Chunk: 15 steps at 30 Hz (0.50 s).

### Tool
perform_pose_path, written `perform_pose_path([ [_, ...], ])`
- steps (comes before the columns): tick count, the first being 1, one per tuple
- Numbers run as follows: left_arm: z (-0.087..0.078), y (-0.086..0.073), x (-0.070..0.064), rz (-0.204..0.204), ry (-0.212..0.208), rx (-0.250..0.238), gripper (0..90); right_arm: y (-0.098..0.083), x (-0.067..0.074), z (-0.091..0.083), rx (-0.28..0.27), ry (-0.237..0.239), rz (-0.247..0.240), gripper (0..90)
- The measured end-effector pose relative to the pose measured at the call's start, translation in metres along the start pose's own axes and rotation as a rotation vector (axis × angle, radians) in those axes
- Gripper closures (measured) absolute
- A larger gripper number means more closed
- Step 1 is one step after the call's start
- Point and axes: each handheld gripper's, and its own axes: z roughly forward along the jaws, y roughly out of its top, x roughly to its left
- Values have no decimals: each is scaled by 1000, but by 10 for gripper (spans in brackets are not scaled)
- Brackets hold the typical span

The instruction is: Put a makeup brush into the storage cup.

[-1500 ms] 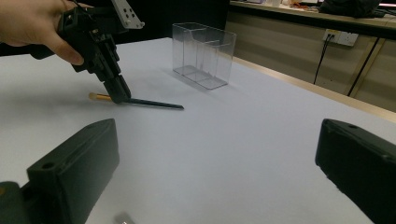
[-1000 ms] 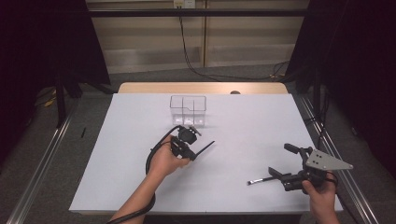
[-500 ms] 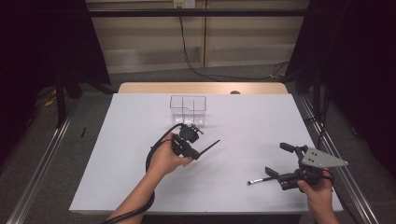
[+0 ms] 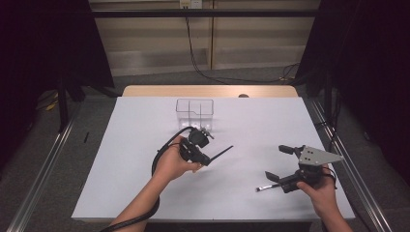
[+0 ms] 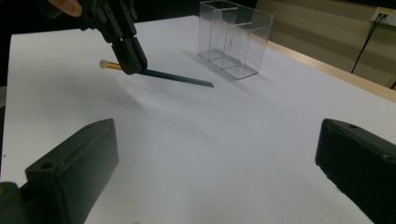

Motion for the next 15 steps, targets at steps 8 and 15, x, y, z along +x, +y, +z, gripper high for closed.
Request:
perform_pose_path([
  [8,1,1,-3,7,-29,-5,839,7,-2,18,37,51,-1,0],
  [15,1,1,-6,17,-45,-15,839,17,-2,33,86,112,-7,0],
])
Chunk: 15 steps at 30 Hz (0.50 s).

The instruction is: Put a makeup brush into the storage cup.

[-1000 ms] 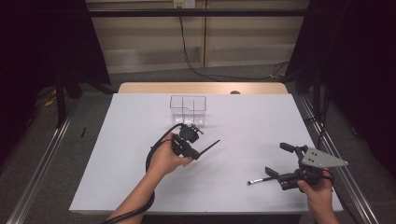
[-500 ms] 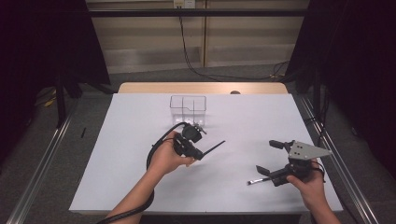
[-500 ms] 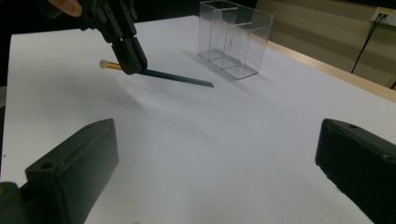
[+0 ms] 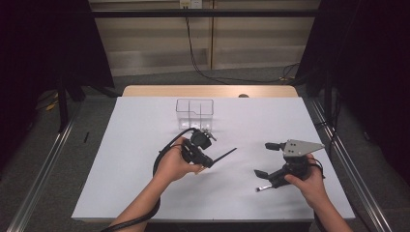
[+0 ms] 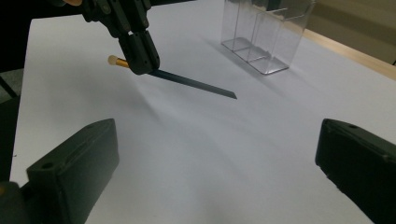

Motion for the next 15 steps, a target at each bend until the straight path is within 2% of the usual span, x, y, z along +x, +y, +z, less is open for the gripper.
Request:
perform_pose_path([
  [4,-1,1,-2,8,-1,2,839,6,-2,11,44,48,15,0],
  [8,-1,2,-3,14,2,7,839,12,-2,22,119,52,5,0],
  [10,-2,3,-3,13,-5,3,839,15,-2,26,158,35,-10,0],
  [15,-1,4,-3,18,-7,13,839,23,-4,32,228,52,-36,17],
])
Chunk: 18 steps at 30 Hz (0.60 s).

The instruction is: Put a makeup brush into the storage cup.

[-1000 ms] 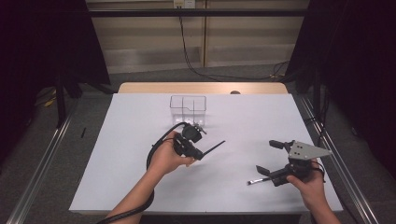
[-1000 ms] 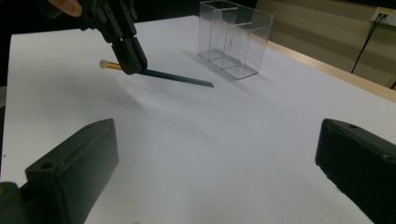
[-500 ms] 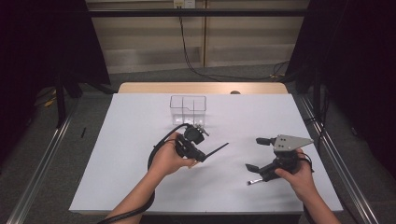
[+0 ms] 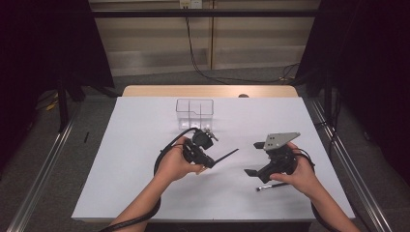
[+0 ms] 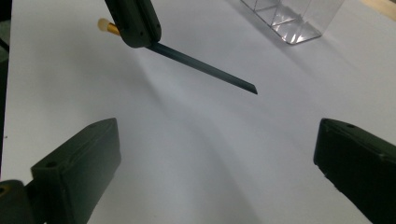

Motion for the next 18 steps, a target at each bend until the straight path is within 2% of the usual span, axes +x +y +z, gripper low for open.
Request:
perform_pose_path([
  [4,1,1,-2,8,-4,-1,839,6,-2,3,60,5,-30,35],
  [7,1,3,-4,17,-7,0,839,11,-3,6,83,7,-53,56],
  [11,1,5,-5,31,-6,7,839,17,-3,8,106,15,-86,94],
  [18,3,7,-6,36,-19,4,839,23,-4,10,114,39,-122,205],
])
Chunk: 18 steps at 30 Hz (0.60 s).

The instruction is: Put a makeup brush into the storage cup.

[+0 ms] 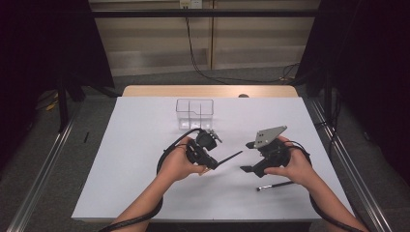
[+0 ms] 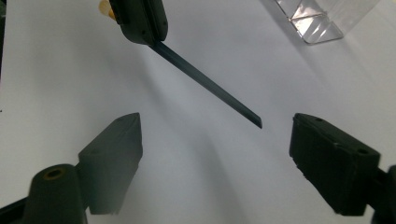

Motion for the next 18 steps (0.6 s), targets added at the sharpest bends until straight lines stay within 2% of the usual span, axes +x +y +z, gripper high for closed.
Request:
perform_pose_path([
  [2,0,2,-1,13,-7,2,839,2,-2,2,16,21,-18,254],
  [7,0,4,-3,26,-5,8,839,6,-4,4,25,26,-41,332],
  [12,2,5,-4,33,-12,10,839,7,0,9,36,47,-62,376],
  [15,2,6,-5,42,-21,10,839,8,0,12,40,40,-81,391],
  [18,1,7,-6,45,-31,8,839,10,-1,13,31,41,-113,442],
])
